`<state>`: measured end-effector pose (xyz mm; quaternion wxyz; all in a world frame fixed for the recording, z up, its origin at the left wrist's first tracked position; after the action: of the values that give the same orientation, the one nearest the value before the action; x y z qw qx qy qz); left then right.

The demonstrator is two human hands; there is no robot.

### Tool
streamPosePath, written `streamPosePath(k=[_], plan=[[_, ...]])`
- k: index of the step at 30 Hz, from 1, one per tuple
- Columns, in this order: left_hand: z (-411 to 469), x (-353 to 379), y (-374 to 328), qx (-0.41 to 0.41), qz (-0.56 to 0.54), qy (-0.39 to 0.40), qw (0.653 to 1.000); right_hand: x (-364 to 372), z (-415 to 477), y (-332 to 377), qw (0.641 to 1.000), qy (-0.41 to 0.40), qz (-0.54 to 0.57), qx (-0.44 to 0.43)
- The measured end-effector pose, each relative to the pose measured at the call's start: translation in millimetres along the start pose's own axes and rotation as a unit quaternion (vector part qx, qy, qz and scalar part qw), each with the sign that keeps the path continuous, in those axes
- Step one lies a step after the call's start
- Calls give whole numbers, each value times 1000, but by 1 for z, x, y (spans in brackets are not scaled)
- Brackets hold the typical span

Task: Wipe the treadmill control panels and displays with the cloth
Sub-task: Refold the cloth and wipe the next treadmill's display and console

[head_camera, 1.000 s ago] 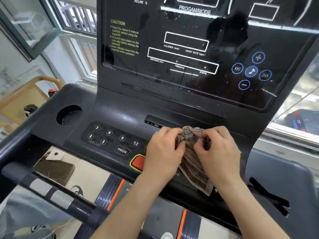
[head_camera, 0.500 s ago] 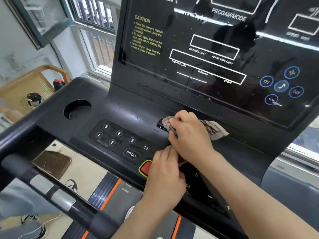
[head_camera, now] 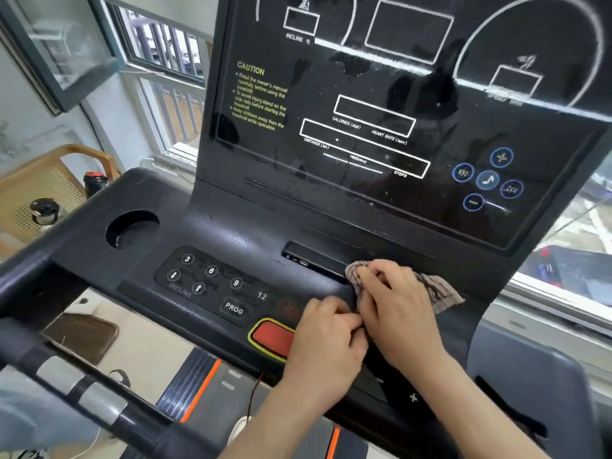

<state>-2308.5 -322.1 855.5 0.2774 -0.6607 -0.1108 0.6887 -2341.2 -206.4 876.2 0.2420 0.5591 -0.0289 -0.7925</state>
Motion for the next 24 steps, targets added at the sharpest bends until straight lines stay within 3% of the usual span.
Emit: streamPosePath(k=[5, 8, 14, 17, 19, 24], plan=[[5, 8, -24, 67, 36, -44, 996, -22, -56, -37, 994, -2, -82, 77], [5, 16, -41, 98, 78, -8, 992, -21, -72, -39, 991, -21, -52, 125], [-47, 27, -52, 182, 69, 41, 980, -37, -152, -10, 991, -31, -19, 132], [-47, 28, -61, 198, 43, -11, 979, -35, -146, -28, 987, -16, -37, 154], [-33, 36, -74, 223, 86, -43, 970, -31, -123, -54, 982, -23, -44, 182], [-23, 50, -81, 246, 166, -1, 955, -15, -125, -58, 975, -22, -3, 221]])
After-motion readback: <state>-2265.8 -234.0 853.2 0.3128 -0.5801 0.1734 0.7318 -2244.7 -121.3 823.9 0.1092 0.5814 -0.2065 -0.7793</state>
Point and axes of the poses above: each hand's wrist, its own z-axis towards the middle knuckle, its own x-axis out of the palm, y = z × x, the point moved 5 cm from there along z, towards the middle knuckle, and after that the axes turned 9 degrees about z, right-handed, at the moved point
